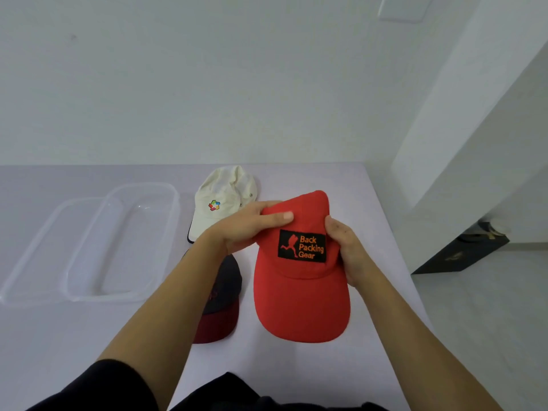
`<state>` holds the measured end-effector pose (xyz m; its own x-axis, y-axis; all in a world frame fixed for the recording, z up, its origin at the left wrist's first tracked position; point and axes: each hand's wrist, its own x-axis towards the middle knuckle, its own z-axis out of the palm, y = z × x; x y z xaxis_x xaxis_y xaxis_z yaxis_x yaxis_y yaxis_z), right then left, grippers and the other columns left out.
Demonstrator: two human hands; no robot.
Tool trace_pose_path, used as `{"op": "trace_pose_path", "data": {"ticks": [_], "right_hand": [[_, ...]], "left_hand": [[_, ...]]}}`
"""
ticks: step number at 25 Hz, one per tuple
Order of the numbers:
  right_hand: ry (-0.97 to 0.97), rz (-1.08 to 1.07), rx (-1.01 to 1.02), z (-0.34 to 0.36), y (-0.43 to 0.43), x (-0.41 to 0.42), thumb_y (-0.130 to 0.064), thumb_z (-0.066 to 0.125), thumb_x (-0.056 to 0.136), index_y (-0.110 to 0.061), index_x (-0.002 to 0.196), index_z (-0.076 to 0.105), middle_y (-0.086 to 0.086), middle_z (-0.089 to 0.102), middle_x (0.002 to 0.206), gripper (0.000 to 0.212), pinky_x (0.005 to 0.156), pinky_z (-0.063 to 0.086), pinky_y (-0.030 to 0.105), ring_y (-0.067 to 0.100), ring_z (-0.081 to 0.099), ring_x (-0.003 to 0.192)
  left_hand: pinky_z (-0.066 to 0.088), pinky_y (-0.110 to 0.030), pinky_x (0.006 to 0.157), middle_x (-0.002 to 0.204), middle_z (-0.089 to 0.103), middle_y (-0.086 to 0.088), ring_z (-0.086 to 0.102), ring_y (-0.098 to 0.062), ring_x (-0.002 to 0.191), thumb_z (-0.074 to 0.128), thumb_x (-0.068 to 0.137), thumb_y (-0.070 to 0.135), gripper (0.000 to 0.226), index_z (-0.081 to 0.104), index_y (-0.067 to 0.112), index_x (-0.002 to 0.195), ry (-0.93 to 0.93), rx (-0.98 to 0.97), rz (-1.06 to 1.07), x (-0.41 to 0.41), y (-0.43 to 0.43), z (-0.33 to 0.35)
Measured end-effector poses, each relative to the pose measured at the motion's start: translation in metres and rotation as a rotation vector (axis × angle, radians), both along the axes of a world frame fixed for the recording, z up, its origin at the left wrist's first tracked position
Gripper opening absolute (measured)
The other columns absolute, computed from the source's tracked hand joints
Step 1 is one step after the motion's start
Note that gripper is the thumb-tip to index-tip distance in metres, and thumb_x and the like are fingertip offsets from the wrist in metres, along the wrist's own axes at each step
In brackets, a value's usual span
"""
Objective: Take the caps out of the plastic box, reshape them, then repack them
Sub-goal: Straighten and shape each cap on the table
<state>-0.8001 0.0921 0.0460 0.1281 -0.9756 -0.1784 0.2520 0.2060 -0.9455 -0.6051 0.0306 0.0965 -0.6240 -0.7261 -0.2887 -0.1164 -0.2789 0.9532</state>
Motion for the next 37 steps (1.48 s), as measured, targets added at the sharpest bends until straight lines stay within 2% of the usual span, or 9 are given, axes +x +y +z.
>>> {"op": "trace_pose_path", "data": {"ticks": [3, 9, 13, 17, 23, 29, 32, 34, 37], "right_hand": [[0.248, -0.041, -0.08, 0.006, 0.003, 0.005, -0.041, 0.043, 0.094, -0.019, 0.107, 0.065, 0.0, 0.071, 0.106, 0.034, 0.082, 0.052, 0.023, 0.012, 0.067, 0.099], [0.663, -0.042, 0.09, -0.047, -0.002, 0.013, -0.059, 0.05, 0.086, -0.016, 0.104, 0.063, -0.001, 0.069, 0.102, 0.048, 0.087, 0.053, 0.037, 0.014, 0.065, 0.095], [0.703, 0.022, 0.265, -0.099, 0.01, 0.014, -0.055, 0.054, 0.086, -0.016, 0.108, 0.061, 0.002, 0.067, 0.109, 0.045, 0.088, 0.051, 0.034, 0.016, 0.063, 0.098], [0.746, 0.0, 0.297, -0.111, 0.013, 0.011, -0.049, 0.053, 0.089, -0.015, 0.11, 0.059, 0.002, 0.064, 0.108, 0.04, 0.081, 0.046, 0.027, 0.015, 0.059, 0.095], [0.787, 0.029, 0.238, -0.098, -0.002, 0.008, -0.038, 0.061, 0.087, -0.011, 0.119, 0.054, 0.007, 0.06, 0.117, 0.042, 0.071, 0.048, 0.022, 0.016, 0.056, 0.095], [0.863, -0.06, 0.044, -0.061, -0.052, 0.013, -0.033, 0.06, 0.088, -0.015, 0.129, 0.047, 0.003, 0.05, 0.13, 0.047, 0.087, 0.042, 0.027, 0.016, 0.052, 0.108], [0.934, 0.055, -0.103, -0.047, -0.08, 0.042, -0.022, 0.055, 0.092, -0.011, 0.128, 0.049, 0.007, 0.054, 0.126, 0.038, 0.089, 0.044, 0.027, 0.021, 0.056, 0.109], [0.973, 0.164, -0.164, -0.044, -0.094, 0.065, -0.018, 0.052, 0.092, -0.01, 0.125, 0.051, 0.008, 0.058, 0.121, 0.034, 0.09, 0.045, 0.029, 0.022, 0.058, 0.109], [1.002, 0.269, -0.202, -0.049, -0.114, 0.098, -0.013, 0.045, 0.095, -0.009, 0.125, 0.054, 0.009, 0.059, 0.124, 0.031, 0.094, 0.044, 0.03, 0.022, 0.057, 0.112]], "left_hand": [[0.057, -0.028, 0.081, 0.093, 0.073, -0.006, 0.07, -0.018, 0.084, 0.067, 0.079, 0.014, 0.022, 0.07, 0.016, 0.1, -0.033, 0.054, -0.086, 0.01, -0.004, -0.005], [0.054, -0.042, 0.091, 0.101, 0.072, -0.012, 0.07, -0.023, 0.087, 0.074, 0.078, 0.016, 0.032, 0.065, 0.01, 0.109, -0.241, 0.109, 0.088, 0.01, 0.004, -0.07], [0.058, -0.028, 0.072, 0.098, 0.071, -0.008, 0.068, -0.018, 0.081, 0.075, 0.078, 0.018, 0.044, 0.062, 0.004, 0.117, -0.444, 0.106, 0.076, 0.008, 0.02, -0.119], [0.047, -0.029, 0.096, 0.127, 0.06, -0.008, 0.059, -0.022, 0.113, 0.075, 0.077, 0.03, 0.061, 0.054, 0.009, 0.13, -0.617, -0.039, 0.097, 0.007, 0.023, -0.137], [0.039, -0.031, 0.101, 0.134, 0.055, -0.012, 0.051, -0.024, 0.123, 0.071, 0.08, 0.035, 0.063, 0.05, 0.007, 0.132, -0.837, -0.321, -0.049, 0.003, 0.006, -0.114], [0.038, -0.031, 0.097, 0.124, 0.059, -0.013, 0.055, -0.023, 0.116, 0.064, 0.086, 0.03, 0.05, 0.052, 0.009, 0.13, -0.744, -0.495, 0.088, 0.023, -0.041, -0.069], [0.038, -0.03, 0.078, 0.084, 0.051, -0.004, 0.048, -0.018, 0.084, 0.058, 0.088, 0.027, 0.014, 0.057, 0.013, 0.092, -0.813, -0.553, 0.137, 0.052, -0.069, -0.059], [0.033, -0.026, 0.063, 0.073, 0.043, -0.002, 0.04, -0.017, 0.072, 0.05, 0.091, 0.023, 0.018, 0.045, 0.015, 0.076, -0.868, -0.53, 0.143, 0.069, -0.081, -0.06], [0.034, -0.023, 0.066, 0.087, 0.055, -0.004, 0.047, -0.017, 0.078, 0.037, 0.095, 0.016, 0.022, 0.057, 0.021, 0.09, -0.938, -0.462, 0.124, 0.096, -0.094, -0.071]]}}
